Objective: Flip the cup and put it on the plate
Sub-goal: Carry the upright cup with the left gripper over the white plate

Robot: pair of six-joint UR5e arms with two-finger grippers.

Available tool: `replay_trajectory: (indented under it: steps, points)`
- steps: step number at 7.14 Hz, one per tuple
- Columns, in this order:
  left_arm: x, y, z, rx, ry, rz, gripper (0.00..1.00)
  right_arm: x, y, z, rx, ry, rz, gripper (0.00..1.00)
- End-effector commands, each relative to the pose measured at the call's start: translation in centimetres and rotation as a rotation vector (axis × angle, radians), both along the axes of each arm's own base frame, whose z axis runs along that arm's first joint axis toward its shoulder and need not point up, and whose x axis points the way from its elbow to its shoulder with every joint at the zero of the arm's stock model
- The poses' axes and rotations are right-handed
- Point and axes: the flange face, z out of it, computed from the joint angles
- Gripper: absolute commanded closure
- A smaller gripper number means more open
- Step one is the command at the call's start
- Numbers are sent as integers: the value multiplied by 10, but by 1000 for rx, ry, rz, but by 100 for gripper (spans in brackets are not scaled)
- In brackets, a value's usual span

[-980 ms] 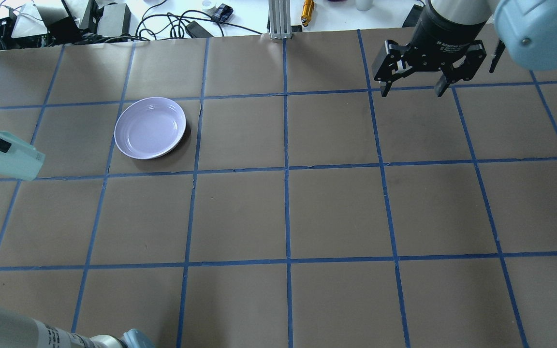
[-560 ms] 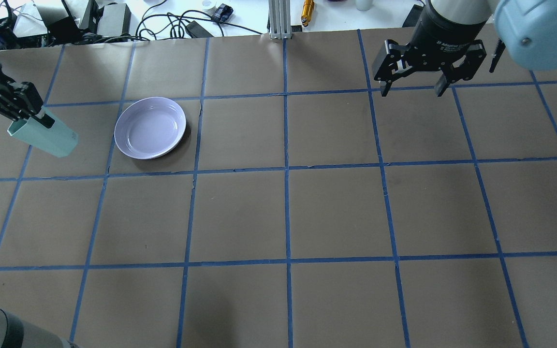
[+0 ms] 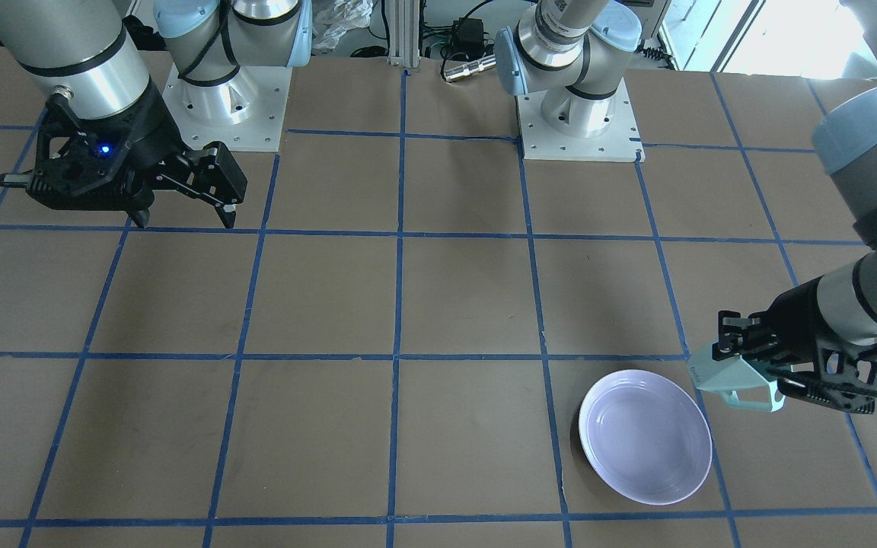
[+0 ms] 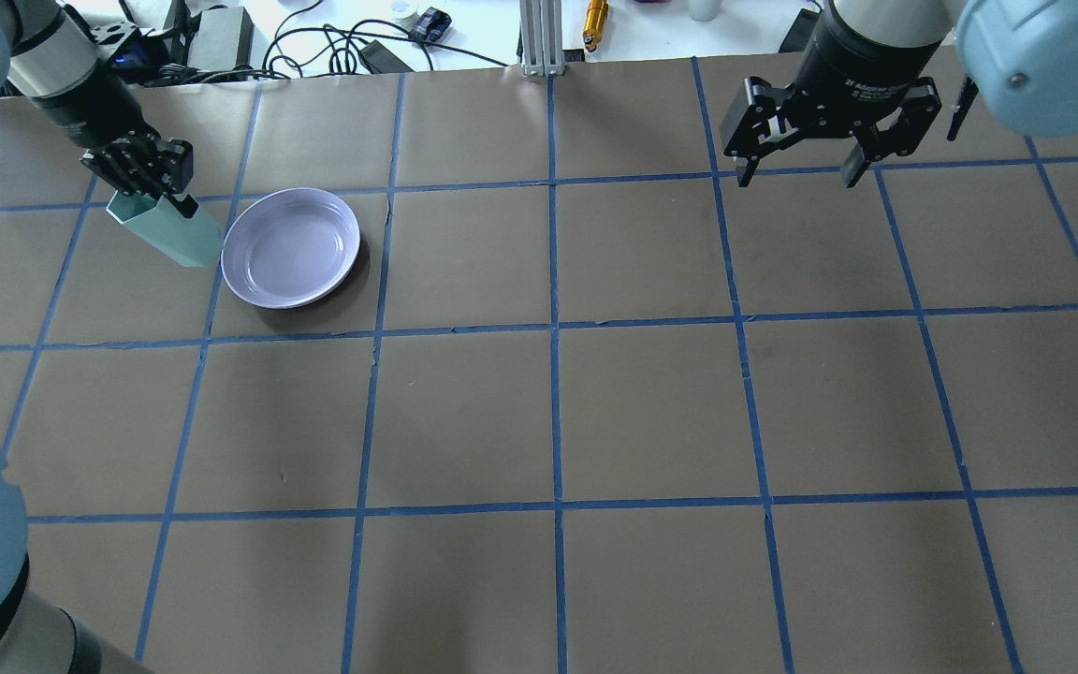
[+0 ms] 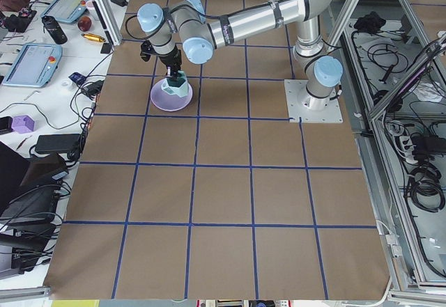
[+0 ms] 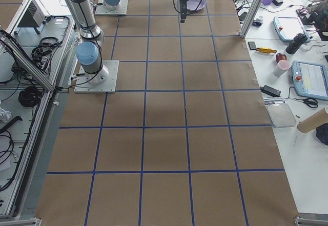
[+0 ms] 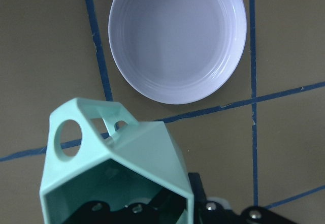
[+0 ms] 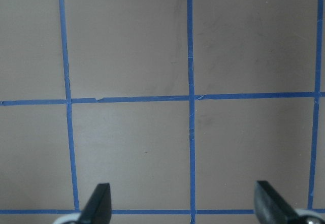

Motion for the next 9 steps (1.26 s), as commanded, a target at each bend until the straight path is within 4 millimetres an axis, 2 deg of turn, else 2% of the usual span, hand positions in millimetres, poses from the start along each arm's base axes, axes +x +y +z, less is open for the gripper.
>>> replay_trajectory:
  steps: [1,2,3,6,7,9]
  points:
    - [-50,-14,-21,-43,-70,-100,100,0,0,0,-1,1,0,0]
    - [-61,-18,-30,-43,-145,-137,100,0,0,0,-1,-1,0,0]
    - [-67,-23,-44,-46,-147,-161,100,0,0,0,-1,-1,0,0]
    - [-71,-16,-91,-106,-154,-202,100,0,0,0,-1,1,0,0]
    - [-73,-13,-101,-90,-145,-202,100,0,0,0,1,1,0,0]
    - [-84,-12,-105,-84,-140,-213,100,0,0,0,-1,1,0,0]
